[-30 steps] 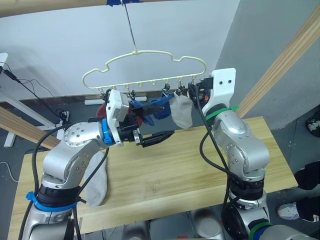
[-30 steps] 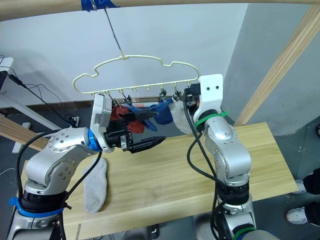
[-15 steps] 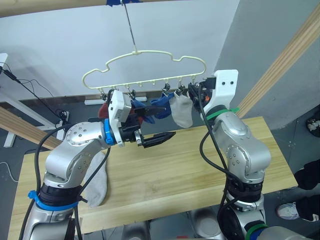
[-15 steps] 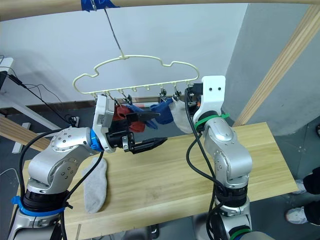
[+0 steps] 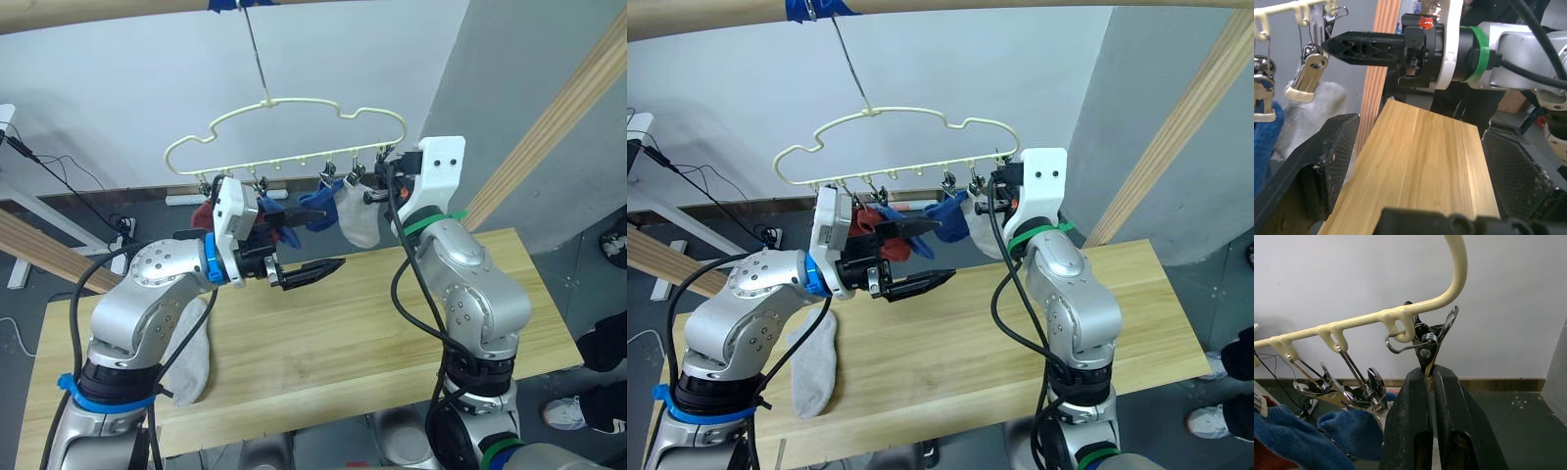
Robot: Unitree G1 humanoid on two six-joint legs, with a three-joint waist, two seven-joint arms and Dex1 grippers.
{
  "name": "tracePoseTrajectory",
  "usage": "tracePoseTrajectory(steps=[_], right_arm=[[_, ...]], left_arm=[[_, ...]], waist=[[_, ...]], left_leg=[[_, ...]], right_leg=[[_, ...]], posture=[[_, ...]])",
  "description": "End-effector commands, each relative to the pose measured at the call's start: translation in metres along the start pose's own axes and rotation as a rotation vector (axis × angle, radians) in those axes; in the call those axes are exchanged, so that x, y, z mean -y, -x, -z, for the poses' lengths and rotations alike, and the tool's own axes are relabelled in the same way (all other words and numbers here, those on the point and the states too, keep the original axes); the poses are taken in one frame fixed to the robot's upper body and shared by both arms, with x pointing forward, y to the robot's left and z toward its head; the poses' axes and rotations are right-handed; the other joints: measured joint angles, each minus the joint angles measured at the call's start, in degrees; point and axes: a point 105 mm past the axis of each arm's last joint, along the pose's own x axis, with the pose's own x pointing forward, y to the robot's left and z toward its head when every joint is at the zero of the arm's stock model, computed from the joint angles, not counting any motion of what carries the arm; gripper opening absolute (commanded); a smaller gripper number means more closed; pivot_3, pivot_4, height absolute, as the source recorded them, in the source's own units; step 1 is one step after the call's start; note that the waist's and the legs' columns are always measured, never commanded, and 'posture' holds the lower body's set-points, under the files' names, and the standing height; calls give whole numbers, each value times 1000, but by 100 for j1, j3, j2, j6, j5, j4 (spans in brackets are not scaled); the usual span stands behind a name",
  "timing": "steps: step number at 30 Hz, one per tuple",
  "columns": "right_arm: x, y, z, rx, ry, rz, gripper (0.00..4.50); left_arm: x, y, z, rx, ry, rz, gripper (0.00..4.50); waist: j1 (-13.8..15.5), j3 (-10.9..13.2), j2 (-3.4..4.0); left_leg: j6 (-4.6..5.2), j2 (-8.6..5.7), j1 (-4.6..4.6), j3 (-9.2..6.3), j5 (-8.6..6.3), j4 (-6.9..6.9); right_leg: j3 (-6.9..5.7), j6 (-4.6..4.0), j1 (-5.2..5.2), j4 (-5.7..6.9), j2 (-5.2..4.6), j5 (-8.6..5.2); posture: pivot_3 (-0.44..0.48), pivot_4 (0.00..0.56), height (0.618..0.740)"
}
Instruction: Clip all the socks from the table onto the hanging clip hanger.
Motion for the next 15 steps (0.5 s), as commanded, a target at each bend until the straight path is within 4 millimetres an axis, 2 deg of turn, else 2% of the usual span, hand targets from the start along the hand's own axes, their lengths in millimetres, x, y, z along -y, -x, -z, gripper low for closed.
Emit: tracePoseTrajectory(steps=[1, 7, 10, 15], right_arm=[[-6, 7, -17, 81, 2, -28, 23], [-6, 7, -12, 58, 15, -25, 23], [-3, 9, -10, 48, 20, -11, 793], [-6, 8, -5, 23, 38, -21, 2589]], left_arm=[[1, 3, -1, 6, -33, -23, 4500], [5, 6, 4, -6, -15, -31, 4500], [5, 7, 5, -9, -13, -31, 4500], [5, 7, 5, -9, -11, -28, 4500]], waist=[[0, 0, 0], [1, 0, 0], [2, 0, 0], [1, 0, 0]], left_leg=[[0, 0, 0, 0, 0, 0], [0, 2, 0, -1, 0, 2], [0, 2, 0, -1, 0, 2], [0, 1, 0, 0, 0, 2]], right_leg=[[0, 0, 0, 0, 0, 0], [0, 0, 0, 1, 0, 0], [-1, 0, 0, 1, 0, 0], [0, 0, 0, 2, -1, 0]], posture=[[-284, 278, 737], [-282, 277, 737], [-282, 279, 737], [-282, 277, 737]])
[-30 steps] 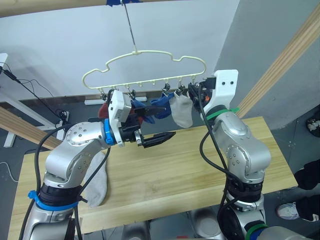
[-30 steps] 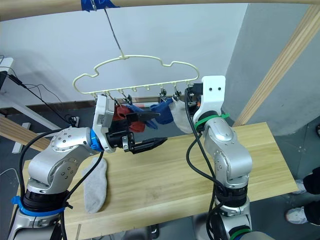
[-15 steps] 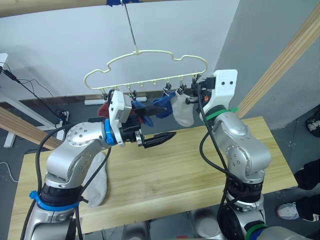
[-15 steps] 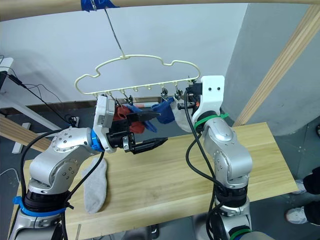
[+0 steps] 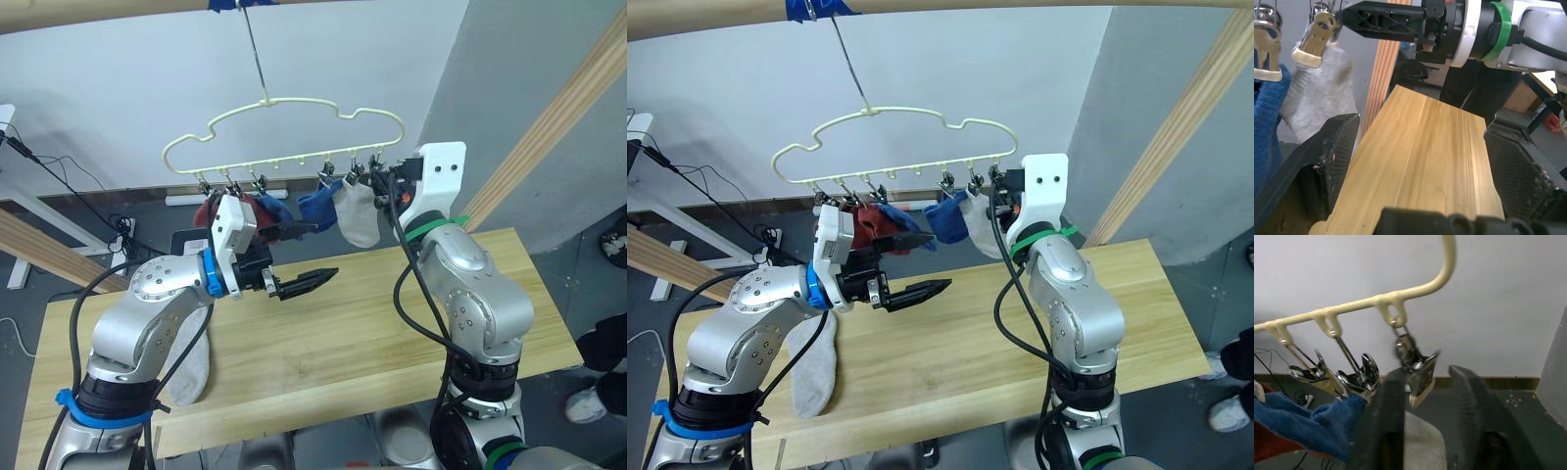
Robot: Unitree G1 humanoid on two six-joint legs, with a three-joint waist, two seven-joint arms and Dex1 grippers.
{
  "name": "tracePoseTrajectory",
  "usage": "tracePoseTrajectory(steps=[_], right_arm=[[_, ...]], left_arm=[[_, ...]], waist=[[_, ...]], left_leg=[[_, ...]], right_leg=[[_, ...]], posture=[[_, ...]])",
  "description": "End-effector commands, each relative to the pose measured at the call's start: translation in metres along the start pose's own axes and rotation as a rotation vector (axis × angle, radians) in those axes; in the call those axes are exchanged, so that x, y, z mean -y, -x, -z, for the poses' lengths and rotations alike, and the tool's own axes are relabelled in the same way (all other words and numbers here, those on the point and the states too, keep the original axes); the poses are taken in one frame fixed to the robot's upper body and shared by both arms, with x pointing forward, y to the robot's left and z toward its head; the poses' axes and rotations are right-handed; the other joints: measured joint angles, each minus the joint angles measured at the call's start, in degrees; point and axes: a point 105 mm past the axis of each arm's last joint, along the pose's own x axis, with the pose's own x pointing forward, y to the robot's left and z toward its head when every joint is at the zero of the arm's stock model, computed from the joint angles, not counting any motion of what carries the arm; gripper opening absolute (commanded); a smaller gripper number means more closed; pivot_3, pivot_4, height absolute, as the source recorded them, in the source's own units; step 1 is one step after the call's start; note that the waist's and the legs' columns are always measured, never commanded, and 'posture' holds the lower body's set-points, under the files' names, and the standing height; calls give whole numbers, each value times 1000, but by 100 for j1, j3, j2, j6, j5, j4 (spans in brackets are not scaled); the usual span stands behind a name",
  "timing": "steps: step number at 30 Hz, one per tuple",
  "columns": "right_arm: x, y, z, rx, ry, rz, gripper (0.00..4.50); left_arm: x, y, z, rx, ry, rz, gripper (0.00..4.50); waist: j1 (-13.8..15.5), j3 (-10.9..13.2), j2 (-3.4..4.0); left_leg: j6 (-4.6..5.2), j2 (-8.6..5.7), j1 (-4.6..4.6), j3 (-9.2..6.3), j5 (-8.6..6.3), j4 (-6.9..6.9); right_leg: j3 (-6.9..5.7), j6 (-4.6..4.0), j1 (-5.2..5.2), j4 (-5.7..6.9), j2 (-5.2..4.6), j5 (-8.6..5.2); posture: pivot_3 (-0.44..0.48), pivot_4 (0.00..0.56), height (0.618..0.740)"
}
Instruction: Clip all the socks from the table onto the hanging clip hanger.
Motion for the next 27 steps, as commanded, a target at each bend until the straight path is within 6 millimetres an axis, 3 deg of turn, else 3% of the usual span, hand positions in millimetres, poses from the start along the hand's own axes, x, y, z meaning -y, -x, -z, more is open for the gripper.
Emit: tracePoseTrajectory(steps=[1, 27], right_arm=[[-7, 4, -11, 44, 11, -23, 2874], [-18, -10, -18, 117, 49, 30, 2874]], left_arm=[[3, 1, -10, 20, -48, 5, 4500], [-1, -2, -12, 20, -69, 5, 4500]], waist=[[0, 0, 0], [-1, -3, -1]], left_leg=[[0, 0, 0, 0, 0, 0], [0, 0, 0, 1, 0, 1]], right_leg=[[0, 0, 0, 0, 0, 0], [0, -1, 0, 1, 0, 0]], posture=[[-281, 276, 737], [-276, 270, 737]])
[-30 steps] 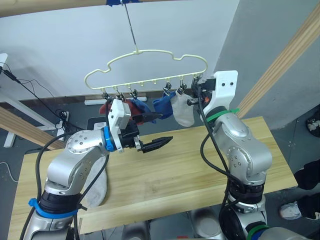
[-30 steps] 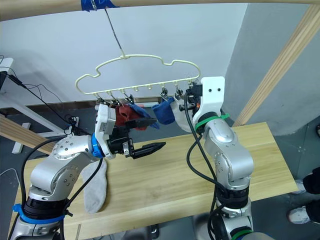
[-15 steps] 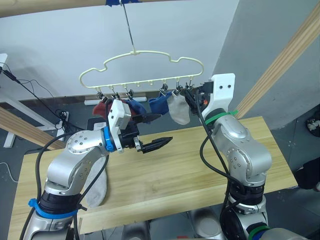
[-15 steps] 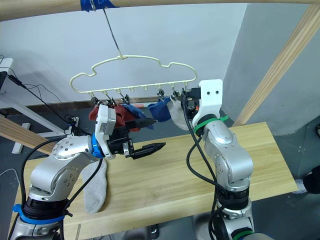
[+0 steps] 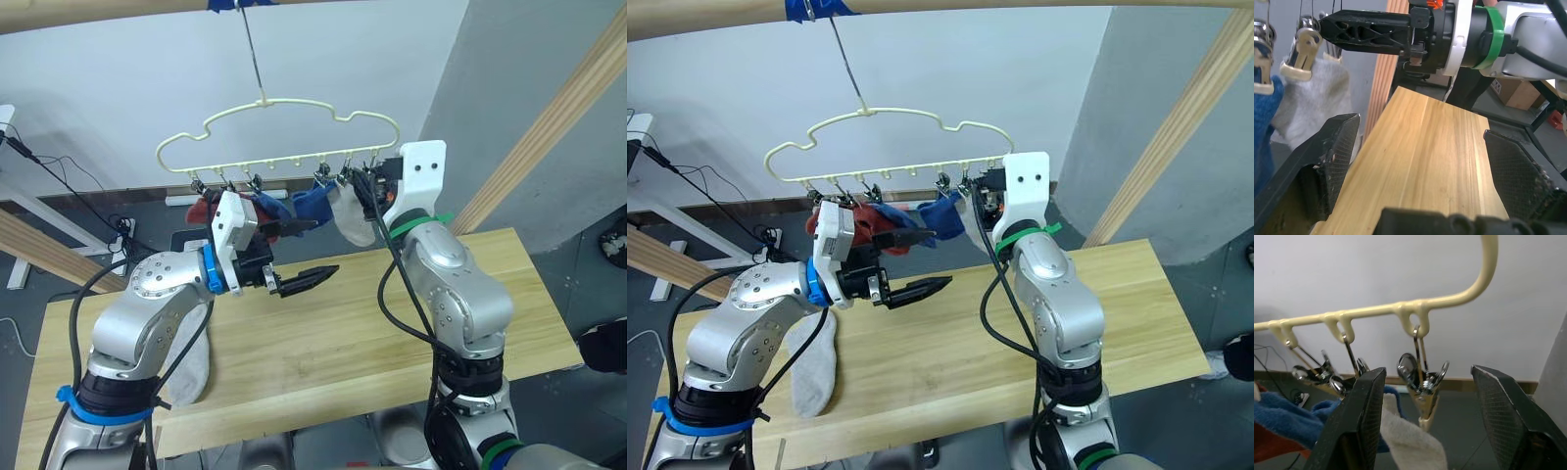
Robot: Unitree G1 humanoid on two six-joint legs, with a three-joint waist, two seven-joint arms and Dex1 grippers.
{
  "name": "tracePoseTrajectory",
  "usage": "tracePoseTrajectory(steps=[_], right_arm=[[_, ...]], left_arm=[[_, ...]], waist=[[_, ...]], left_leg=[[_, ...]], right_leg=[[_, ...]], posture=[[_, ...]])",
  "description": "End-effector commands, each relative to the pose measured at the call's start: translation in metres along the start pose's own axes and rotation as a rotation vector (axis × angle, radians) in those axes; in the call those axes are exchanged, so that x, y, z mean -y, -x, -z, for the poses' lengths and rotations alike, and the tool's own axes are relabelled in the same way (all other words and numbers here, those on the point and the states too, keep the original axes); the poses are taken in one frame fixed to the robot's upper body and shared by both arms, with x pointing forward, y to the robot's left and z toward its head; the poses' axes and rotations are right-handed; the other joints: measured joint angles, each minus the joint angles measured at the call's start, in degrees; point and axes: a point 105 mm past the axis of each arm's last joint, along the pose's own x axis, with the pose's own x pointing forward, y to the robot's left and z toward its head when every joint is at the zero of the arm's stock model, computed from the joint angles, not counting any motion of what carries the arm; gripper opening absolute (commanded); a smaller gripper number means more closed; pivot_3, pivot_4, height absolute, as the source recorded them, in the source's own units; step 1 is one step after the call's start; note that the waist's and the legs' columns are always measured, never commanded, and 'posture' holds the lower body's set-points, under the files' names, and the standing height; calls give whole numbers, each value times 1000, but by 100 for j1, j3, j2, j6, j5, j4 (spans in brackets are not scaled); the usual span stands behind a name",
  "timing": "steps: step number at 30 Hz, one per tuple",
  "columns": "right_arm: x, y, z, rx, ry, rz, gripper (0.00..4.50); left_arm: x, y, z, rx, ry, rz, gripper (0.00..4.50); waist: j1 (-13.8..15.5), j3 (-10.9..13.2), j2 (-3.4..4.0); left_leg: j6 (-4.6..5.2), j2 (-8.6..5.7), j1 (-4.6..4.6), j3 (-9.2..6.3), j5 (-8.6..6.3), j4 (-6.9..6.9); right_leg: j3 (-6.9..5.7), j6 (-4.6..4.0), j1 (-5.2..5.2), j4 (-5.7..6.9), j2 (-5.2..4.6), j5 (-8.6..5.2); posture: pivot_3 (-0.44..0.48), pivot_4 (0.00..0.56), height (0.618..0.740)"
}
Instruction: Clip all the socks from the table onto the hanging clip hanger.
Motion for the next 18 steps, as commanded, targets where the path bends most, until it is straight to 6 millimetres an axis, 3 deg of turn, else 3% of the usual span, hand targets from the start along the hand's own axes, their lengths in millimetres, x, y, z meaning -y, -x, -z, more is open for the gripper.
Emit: tracePoseTrajectory(steps=[1, 11, 14, 18], right_arm=[[-4, 1, -17, 90, 11, 13, 2874], [-2, 1, -17, 106, -23, 65, 2874], [-5, 1, -15, 95, -29, 48, 2015], [-7, 1, -12, 81, -25, 43, 2015]], left_arm=[[1, -1, -7, 21, -36, 5, 4500], [1, -1, -8, 21, -43, 10, 4500], [0, -1, -7, 20, -44, 9, 4500], [0, -1, -7, 18, -44, 10, 4500]], waist=[[-1, 0, 0], [1, 0, 0], [1, -1, 0], [0, -1, 0]], left_leg=[[0, 0, 0, 0, 0, 0], [0, 1, 0, -2, 0, 0], [0, 1, 0, -1, 0, 1], [0, 1, 0, -2, 0, 1]], right_leg=[[0, 0, 0, 0, 0, 0], [-1, 0, 0, 1, 0, 0], [0, 0, 0, 1, -1, 0], [0, -1, 0, 2, -1, 0]], posture=[[-276, 270, 737], [-276, 270, 737], [-276, 270, 737], [-277, 271, 737]])
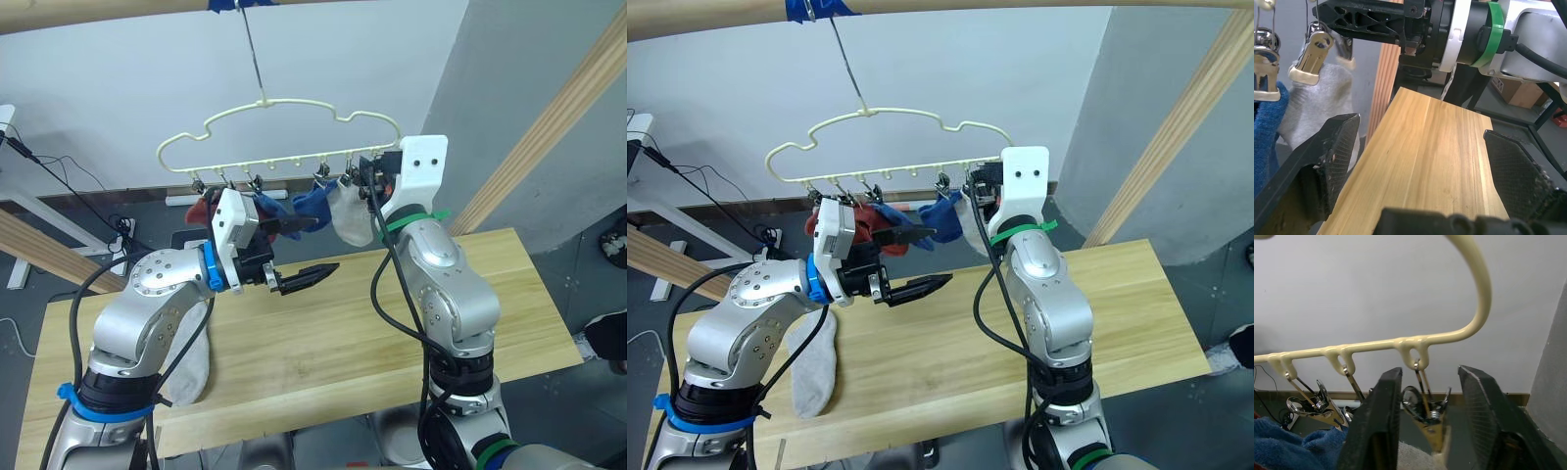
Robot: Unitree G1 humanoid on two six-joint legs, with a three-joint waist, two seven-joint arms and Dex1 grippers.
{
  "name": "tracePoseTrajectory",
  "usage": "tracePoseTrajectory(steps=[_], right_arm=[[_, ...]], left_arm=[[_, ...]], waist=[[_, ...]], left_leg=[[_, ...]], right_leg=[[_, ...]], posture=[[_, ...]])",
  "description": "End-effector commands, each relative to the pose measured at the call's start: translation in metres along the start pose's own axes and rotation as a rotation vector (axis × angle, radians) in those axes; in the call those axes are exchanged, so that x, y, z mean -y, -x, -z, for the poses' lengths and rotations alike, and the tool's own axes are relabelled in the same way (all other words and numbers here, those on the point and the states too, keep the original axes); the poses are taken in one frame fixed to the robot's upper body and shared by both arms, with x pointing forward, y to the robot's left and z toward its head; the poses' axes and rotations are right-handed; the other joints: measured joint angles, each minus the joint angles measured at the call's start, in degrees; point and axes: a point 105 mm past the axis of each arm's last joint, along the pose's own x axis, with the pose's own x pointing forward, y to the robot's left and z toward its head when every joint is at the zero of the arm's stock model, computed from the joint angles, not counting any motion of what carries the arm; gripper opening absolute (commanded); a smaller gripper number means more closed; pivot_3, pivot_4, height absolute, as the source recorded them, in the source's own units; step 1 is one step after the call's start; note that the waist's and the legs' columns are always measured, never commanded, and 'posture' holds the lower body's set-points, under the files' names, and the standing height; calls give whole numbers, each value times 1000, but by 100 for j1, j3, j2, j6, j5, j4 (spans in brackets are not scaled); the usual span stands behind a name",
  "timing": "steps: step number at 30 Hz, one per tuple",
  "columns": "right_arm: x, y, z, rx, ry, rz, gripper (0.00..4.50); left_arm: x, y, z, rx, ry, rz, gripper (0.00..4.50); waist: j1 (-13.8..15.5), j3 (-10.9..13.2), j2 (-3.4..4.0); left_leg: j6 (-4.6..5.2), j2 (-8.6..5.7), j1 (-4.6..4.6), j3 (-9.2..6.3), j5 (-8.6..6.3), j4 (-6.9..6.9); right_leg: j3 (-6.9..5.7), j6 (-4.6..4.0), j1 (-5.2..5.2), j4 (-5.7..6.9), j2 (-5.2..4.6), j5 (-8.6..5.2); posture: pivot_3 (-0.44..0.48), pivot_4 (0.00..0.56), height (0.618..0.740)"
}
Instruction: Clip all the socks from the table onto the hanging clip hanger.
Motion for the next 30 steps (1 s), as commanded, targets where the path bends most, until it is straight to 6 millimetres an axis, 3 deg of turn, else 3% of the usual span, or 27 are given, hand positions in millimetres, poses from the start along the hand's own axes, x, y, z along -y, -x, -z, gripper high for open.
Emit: tracePoseTrajectory(steps=[1, 30], right_arm=[[-7, 3, -7, 31, -13, -9, 2015], [0, 7, -8, 31, -23, 26, 2015]], left_arm=[[2, -1, -7, 22, -35, 15, 4500], [1, -2, -5, 27, -35, 26, 4500]], waist=[[0, 0, 0], [-10, 0, 0]], left_leg=[[0, 0, 0, 0, 0, 0], [0, 0, 0, 1, 0, 1]], right_leg=[[0, 0, 0, 0, 0, 0], [0, 0, 0, 0, 0, 0]], posture=[[-277, 271, 737], [-291, 272, 737]])
